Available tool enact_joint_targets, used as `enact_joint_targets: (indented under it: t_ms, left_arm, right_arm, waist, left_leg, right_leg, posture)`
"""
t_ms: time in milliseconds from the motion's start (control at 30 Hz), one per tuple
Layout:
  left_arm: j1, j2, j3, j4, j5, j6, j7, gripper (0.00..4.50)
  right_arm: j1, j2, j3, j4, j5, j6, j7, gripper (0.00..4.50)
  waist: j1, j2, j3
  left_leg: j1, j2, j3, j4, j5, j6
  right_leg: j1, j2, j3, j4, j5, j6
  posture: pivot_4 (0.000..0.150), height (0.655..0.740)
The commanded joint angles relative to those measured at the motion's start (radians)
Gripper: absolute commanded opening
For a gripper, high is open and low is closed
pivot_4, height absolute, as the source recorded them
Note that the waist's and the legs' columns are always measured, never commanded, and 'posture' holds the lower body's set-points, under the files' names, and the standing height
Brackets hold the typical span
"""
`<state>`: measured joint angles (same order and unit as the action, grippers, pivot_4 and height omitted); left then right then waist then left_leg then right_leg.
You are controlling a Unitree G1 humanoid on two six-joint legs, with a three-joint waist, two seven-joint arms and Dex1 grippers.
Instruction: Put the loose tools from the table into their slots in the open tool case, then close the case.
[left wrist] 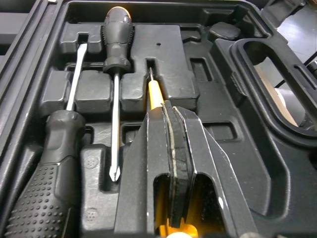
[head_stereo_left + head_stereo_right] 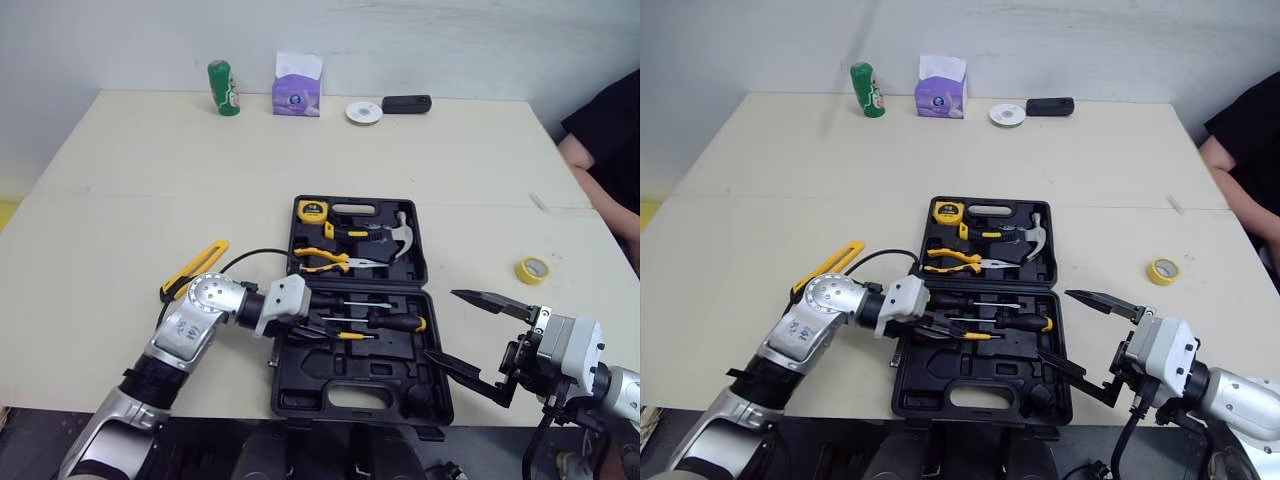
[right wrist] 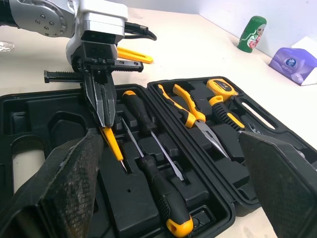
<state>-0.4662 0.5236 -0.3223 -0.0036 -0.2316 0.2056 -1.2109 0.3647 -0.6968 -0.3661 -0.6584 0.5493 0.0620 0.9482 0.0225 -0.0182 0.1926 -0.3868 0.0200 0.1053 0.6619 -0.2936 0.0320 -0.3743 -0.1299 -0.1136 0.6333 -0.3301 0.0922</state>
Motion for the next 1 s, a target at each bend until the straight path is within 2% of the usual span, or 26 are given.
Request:
enact_joint_targets:
  t_ms: [33,200,400,700,1000]
  left_arm:
    - [0.008,0.007,-0.010,0.012,0.025,0.028,0.014,0.02]
    - [0.018,0.028,-0.044,0.006,0.059,0.043,0.011,0.02]
    - [0.013,0.029,-0.049,0.029,0.110,0.085,0.087,0.02]
    - [0.000,0.039,-0.033,0.046,0.098,0.057,0.089,0.02]
    - [-0.028,-0.006,0.093,0.004,-0.091,0.015,-0.002,0.02]
  right_arm:
    - [-0.004,0.003,-0.012,-0.005,0.006,-0.015,-0.001,4.50]
    - [-0.002,0.003,-0.012,-0.002,0.003,-0.016,0.000,4.50]
    - [0.003,0.004,-0.015,-0.003,0.002,-0.019,0.001,4.50]
    - [0.003,0.006,-0.013,0.005,-0.001,-0.028,0.006,4.50]
    - [0.009,0.009,-0.008,0.015,-0.006,-0.046,0.007,4.50]
  waist:
    - [0.000,0.000,0.000]
    - [0.000,0.003,-0.002]
    - [0.002,0.003,-0.004]
    - [0.001,0.005,-0.008]
    - [0.002,0.006,-0.008]
  left_leg:
    - [0.000,0.000,0.000,0.000,0.000,0.000]
    - [0.000,0.000,0.000,0.000,0.000,0.000]
    - [0.001,0.000,0.000,0.000,-0.001,0.000]
    - [0.002,0.000,0.000,0.000,-0.002,0.001]
    - [0.000,0.000,0.000,0.000,-0.002,0.001]
  right_leg:
    - [0.000,0.000,0.000,0.000,0.000,0.000]
    - [0.000,0.000,0.000,0.000,0.000,0.000]
    - [0.001,0.000,0.000,0.000,0.000,0.000]
    - [0.002,0.000,0.000,0.000,0.000,0.000]
    - [0.000,-0.001,0.000,-0.001,0.000,0.000]
  posture:
    - [0.150,0.7400]
    - [0.150,0.7400]
    - [0.150,0.7400]
    - [0.150,0.7400]
    - [0.150,0.7400]
